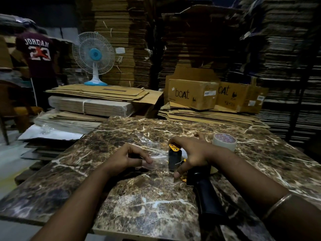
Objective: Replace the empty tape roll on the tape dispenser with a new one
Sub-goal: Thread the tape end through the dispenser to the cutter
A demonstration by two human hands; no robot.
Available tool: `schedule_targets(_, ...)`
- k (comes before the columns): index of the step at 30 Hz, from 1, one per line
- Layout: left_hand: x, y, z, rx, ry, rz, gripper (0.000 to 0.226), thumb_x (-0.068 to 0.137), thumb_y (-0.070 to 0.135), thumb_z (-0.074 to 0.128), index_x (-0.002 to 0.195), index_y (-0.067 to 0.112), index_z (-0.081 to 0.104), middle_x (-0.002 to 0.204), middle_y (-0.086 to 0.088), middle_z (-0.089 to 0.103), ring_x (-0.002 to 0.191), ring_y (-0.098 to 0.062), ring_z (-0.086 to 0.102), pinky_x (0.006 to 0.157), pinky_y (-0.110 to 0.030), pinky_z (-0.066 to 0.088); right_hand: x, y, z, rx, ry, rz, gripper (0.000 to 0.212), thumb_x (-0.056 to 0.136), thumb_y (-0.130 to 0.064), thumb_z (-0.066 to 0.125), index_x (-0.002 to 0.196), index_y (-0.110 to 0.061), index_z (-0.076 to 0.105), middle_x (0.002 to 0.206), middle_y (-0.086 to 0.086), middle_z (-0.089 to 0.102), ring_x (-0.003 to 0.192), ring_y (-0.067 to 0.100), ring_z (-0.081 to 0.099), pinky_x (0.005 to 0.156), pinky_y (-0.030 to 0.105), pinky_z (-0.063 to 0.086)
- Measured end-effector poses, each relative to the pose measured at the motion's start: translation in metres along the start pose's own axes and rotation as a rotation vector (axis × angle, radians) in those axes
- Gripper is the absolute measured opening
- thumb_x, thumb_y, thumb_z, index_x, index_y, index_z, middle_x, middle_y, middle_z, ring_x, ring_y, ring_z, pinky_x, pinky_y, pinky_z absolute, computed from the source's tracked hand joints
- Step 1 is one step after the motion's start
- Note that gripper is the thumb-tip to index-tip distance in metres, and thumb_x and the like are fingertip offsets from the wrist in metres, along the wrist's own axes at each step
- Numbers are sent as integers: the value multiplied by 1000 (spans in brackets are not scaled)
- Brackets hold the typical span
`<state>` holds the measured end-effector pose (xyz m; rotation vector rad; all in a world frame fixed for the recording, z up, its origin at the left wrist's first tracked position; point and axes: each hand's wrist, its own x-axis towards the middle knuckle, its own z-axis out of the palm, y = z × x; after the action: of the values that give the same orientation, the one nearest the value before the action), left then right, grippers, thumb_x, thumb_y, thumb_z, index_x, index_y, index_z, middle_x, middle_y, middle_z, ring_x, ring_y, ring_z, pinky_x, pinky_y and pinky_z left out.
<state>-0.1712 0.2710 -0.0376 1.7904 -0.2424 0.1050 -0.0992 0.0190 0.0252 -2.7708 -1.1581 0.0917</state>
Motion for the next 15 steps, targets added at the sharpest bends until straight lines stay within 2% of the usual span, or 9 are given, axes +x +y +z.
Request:
schedule_targets(2, -2, 1, 1, -56, 3, -18, 21, 75, 8, 74, 90, -6, 75, 97, -25, 73, 95, -37, 69, 85, -46, 53, -1, -1, 0, -6, 2, 3, 105, 59, -68, 83, 146, -32, 35, 152, -9, 47, 141, 20, 42, 117, 66, 0)
schedule_targets(4, -4, 5, 6, -62, 15, -24, 25, 81, 14, 75, 92, -8, 73, 94, -26, 73, 89, -35, 70, 77, -40, 55, -2, -2, 0, -9, 0, 9, 107, 60, -67, 83, 148, -31, 33, 155, -8, 44, 143, 20, 39, 117, 65, -3)
schedule_targets(6, -5, 8, 10, -86, 46, -53, 21, 81, 8, 74, 89, -11, 72, 92, -28, 73, 86, -35, 71, 73, -38, 58, -2, -2, -1, -4, 2, 8, 108, 61, -67, 82, 149, -31, 32, 156, -7, 43, 144, 21, 39, 118, 65, -4)
schedule_targets(9, -2, 7, 11, -133, 62, -91, 17, 74, -6, 75, 87, -14, 68, 89, -34, 70, 83, -40, 71, 80, -47, 59, -2, -2, -1, 3, -4, 7, 107, 60, -69, 82, 148, -31, 33, 155, -7, 45, 143, 21, 40, 118, 65, -3)
schedule_targets(11, 1, 4, 9, -117, 55, -90, 17, 71, -11, 75, 87, -12, 69, 80, -29, 71, 73, -33, 71, 76, -46, 58, -1, -2, -1, 3, -2, 5, 107, 59, -69, 82, 146, -32, 34, 153, -8, 46, 142, 21, 41, 117, 64, -2)
schedule_targets(13, 3, 2, 8, -111, 41, -84, 20, 70, -12, 76, 89, -8, 71, 74, -22, 72, 68, -27, 72, 74, -44, 59, 0, -2, -1, 4, -3, 3, 106, 58, -70, 82, 145, -32, 36, 152, -9, 47, 141, 21, 42, 116, 64, 0)
schedule_targets(15, 3, 1, 6, -131, 50, -69, 33, 70, -16, 74, 100, -1, 68, 78, -28, 71, 71, -32, 71, 73, -45, 60, 1, -2, -1, 3, -7, 0, 105, 57, -71, 82, 143, -32, 36, 151, -9, 48, 139, 21, 43, 116, 63, 3)
